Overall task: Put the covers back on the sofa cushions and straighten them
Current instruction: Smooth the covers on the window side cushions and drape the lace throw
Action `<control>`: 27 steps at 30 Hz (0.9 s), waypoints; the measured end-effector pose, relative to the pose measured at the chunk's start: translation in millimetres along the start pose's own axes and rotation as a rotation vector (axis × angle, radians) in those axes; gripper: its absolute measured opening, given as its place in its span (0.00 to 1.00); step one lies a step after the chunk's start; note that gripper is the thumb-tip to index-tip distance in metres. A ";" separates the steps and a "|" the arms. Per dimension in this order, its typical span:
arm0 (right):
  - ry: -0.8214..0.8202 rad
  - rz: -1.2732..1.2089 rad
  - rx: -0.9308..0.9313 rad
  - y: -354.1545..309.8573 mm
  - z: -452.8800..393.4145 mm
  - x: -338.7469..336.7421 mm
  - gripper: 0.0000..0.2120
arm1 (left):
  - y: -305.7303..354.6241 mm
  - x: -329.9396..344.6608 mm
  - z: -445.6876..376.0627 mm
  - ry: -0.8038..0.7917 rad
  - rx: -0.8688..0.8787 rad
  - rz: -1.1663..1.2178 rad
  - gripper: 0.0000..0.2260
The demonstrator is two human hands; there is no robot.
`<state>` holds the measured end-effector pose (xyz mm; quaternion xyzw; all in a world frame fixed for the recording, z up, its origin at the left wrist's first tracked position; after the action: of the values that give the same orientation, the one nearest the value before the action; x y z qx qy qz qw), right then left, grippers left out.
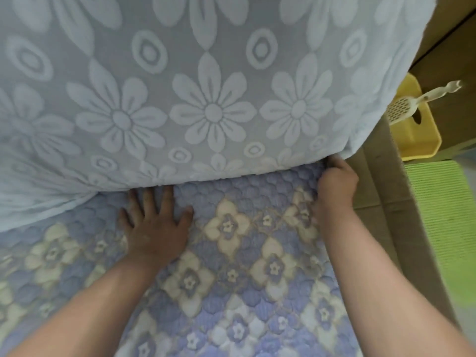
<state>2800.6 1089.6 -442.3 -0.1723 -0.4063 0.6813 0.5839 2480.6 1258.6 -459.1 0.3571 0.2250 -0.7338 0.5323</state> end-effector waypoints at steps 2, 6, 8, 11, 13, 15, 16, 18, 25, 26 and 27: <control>0.049 -0.151 -0.061 2.5 36.5 -12.5 0.17 | -1.2 -5.4 2.0 0.010 0.020 0.015 0.34; -0.160 -0.358 0.020 -24.4 14.3 26.4 0.19 | -6.8 -3.9 -0.2 -0.026 0.045 0.027 0.36; -0.272 -0.387 0.088 -44.3 -8.4 52.5 0.20 | -8.0 -3.5 -3.8 -0.056 0.042 0.036 0.36; -0.281 -0.316 0.091 -44.9 -15.5 50.3 0.20 | -7.7 -5.0 -5.5 -0.073 0.047 0.043 0.36; -0.299 -0.406 0.025 -32.6 -9.9 44.1 0.20 | -10.5 -10.2 -4.5 -0.050 0.060 0.067 0.37; -0.300 -0.449 0.033 -28.0 -5.4 38.5 0.19 | -12.0 -11.4 -1.5 -0.027 0.079 0.103 0.39; -0.318 -0.444 0.057 -31.1 -8.9 42.0 0.20 | -11.2 -12.4 -0.7 -0.018 0.087 0.116 0.39; -0.314 -0.412 0.077 -42.5 -19.4 49.4 0.23 | -7.9 -12.8 -2.9 -0.016 0.109 0.116 0.38; -0.190 -0.358 -0.014 69.6 79.4 81.0 0.15 | -5.4 -11.1 -10.3 -0.183 0.204 0.144 0.38; -0.224 -0.071 -0.035 93.1 105.3 96.5 0.13 | -5.2 -13.1 -6.1 -0.204 0.258 0.182 0.38; -0.335 0.265 -0.076 121.1 135.1 130.7 0.12 | -25.4 -21.7 2.3 -0.175 0.299 0.224 0.37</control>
<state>2591.6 1165.7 -419.9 -0.1305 -0.4970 0.7554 0.4067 2459.9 1278.9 -442.3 0.3900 0.0254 -0.7233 0.5693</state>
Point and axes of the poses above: each hand's wrist, its own z-axis away from the middle knuckle, its own x-axis out of the palm, y = z × x, the point moved 7 cm from there along -z, towards the middle knuckle, and after that the axes turned 13 degrees about -y, right-handed, at the moved point
